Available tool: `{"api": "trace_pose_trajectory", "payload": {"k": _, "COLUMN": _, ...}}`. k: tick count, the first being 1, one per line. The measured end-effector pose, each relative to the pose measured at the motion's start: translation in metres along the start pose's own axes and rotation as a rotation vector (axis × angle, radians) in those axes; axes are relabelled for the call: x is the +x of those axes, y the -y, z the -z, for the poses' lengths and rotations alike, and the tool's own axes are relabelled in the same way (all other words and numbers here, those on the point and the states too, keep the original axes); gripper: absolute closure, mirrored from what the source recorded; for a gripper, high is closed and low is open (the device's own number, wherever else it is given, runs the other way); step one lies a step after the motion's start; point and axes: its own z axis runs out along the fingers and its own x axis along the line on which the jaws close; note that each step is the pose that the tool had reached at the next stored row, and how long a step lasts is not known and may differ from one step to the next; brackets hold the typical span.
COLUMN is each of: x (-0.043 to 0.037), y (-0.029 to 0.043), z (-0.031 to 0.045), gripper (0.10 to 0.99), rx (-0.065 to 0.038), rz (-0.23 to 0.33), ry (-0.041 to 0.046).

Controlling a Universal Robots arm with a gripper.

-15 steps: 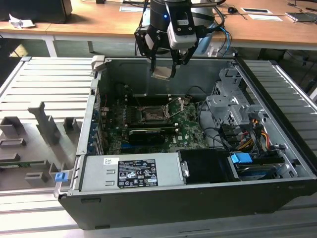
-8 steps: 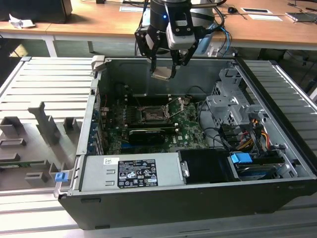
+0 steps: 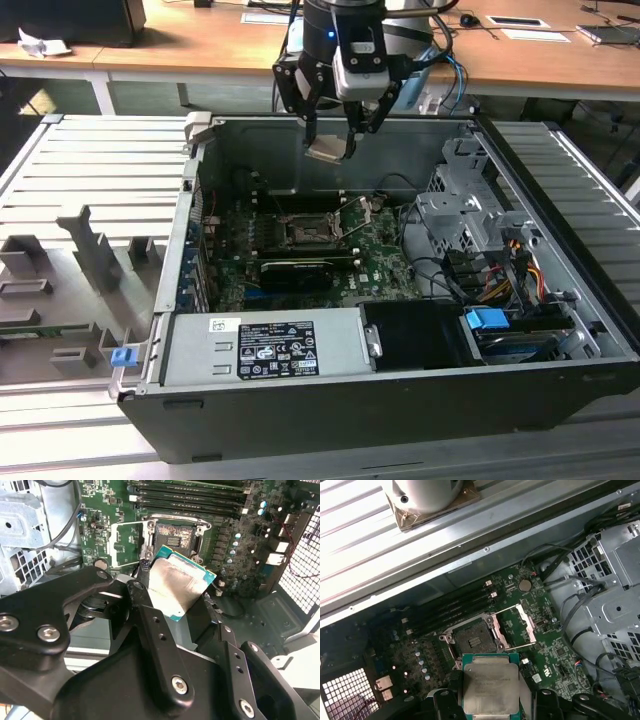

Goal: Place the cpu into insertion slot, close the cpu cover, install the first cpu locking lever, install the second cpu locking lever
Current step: 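Place the cpu into insertion slot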

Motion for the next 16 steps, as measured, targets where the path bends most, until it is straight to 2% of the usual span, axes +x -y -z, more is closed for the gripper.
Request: {"api": "trace_pose_trajectory", "payload": {"k": 16, "x": 0.0, "y": 0.0001, "z": -0.0015, "gripper": 0.549, "rx": -0.002, "rz": -0.09, "ry": 0.0081}}
